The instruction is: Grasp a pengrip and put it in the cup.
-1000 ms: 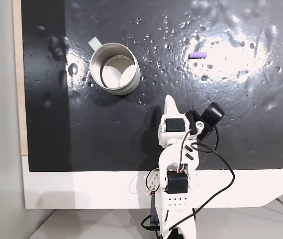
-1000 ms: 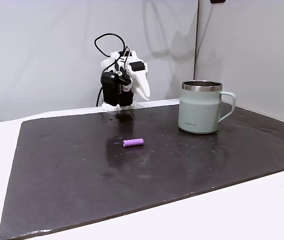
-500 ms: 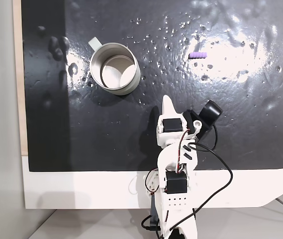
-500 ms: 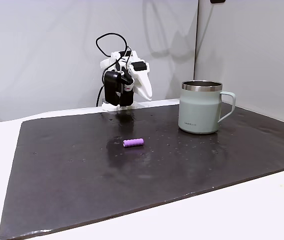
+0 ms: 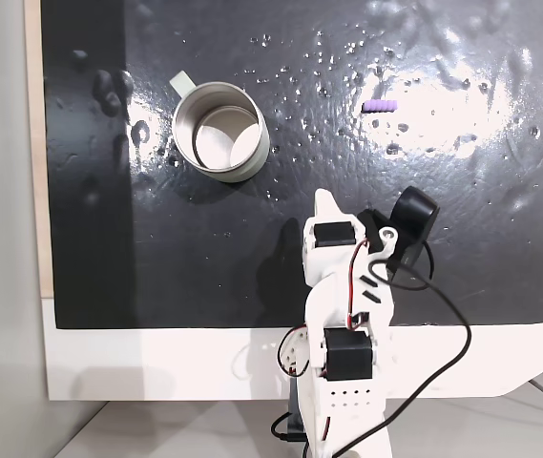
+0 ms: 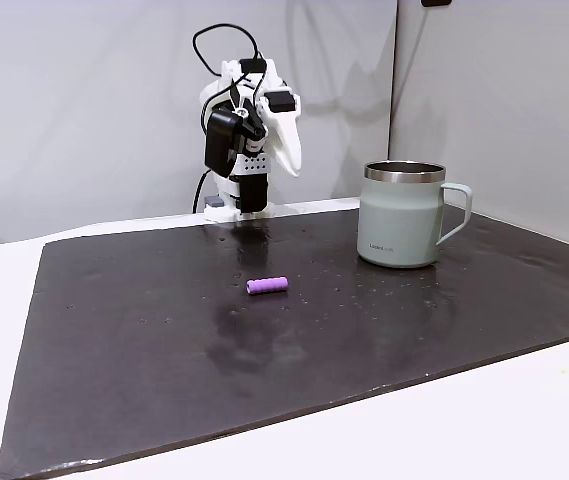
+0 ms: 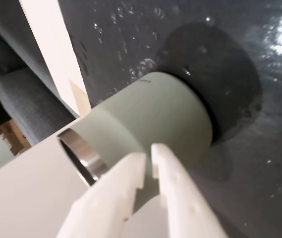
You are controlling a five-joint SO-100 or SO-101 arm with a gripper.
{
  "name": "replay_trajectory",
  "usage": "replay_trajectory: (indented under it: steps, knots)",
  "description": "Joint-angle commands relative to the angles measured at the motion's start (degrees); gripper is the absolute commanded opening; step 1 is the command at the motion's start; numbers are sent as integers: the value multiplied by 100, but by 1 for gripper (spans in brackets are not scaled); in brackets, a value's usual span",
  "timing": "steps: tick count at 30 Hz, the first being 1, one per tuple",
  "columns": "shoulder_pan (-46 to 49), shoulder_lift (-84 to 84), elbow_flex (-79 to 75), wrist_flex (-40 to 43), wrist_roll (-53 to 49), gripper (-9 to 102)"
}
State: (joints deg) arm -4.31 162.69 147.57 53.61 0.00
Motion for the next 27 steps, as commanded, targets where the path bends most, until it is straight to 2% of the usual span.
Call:
replay_trajectory:
  steps: [1,10,14,21,27]
  knots:
    - [141,-923,-1529,325,167,0]
    - [642,-3577,-4509,1582,246,16]
    - [888,-4553,-5396,1890,272,22]
    - [1116,-6284,-7005,2804,431,22]
    - [1187,-7497,-7734,3208,255,23]
